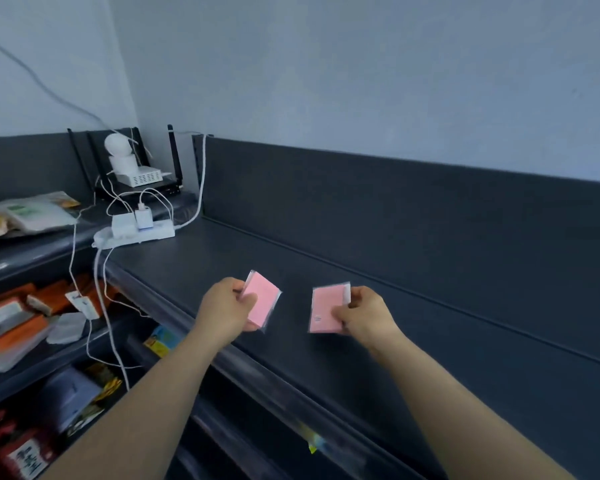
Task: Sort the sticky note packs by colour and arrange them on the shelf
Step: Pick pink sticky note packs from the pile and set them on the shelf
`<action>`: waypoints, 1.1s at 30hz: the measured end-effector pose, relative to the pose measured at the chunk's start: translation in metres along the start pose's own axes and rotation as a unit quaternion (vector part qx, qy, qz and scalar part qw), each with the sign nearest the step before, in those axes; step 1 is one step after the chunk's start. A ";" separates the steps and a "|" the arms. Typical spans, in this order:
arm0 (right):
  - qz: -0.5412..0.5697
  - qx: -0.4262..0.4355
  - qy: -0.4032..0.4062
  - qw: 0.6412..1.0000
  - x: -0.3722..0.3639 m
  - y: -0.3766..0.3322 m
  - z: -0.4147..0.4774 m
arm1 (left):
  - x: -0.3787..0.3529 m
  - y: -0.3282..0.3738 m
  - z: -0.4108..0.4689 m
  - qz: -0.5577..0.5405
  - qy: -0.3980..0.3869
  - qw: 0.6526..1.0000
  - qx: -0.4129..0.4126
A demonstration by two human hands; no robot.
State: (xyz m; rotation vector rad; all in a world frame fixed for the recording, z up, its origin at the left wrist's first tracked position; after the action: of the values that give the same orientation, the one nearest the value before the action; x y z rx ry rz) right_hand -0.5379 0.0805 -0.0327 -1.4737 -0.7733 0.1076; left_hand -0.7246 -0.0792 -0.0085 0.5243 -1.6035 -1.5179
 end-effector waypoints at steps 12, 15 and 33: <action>-0.083 -0.036 0.012 0.996 -0.086 -0.032 0.087 | 0.023 -0.042 0.134 0.170 -0.020 0.984 -0.041; -0.134 -0.047 0.034 0.989 -0.105 -0.040 0.098 | 0.030 -0.051 0.168 0.202 -0.046 0.977 -0.048; -0.068 -0.055 0.122 0.989 -0.184 -0.082 0.125 | 0.053 -0.071 0.248 0.276 -0.134 0.946 -0.107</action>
State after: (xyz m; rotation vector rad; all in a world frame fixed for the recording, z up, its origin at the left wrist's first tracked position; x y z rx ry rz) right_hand -0.7749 0.0805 -0.0424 -1.4993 -0.6855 -0.2201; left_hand -0.9681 0.0155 -0.0379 -0.2552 -1.5818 -1.3365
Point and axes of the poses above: each hand's wrist, its own z-axis towards the middle knuckle, its own x-axis out of the back of the hand, y = z × x, the point moved 7 cm from there along z, towards the middle knuckle, and after that the axes turned 8 degrees about -z, right-handed, at the moved point
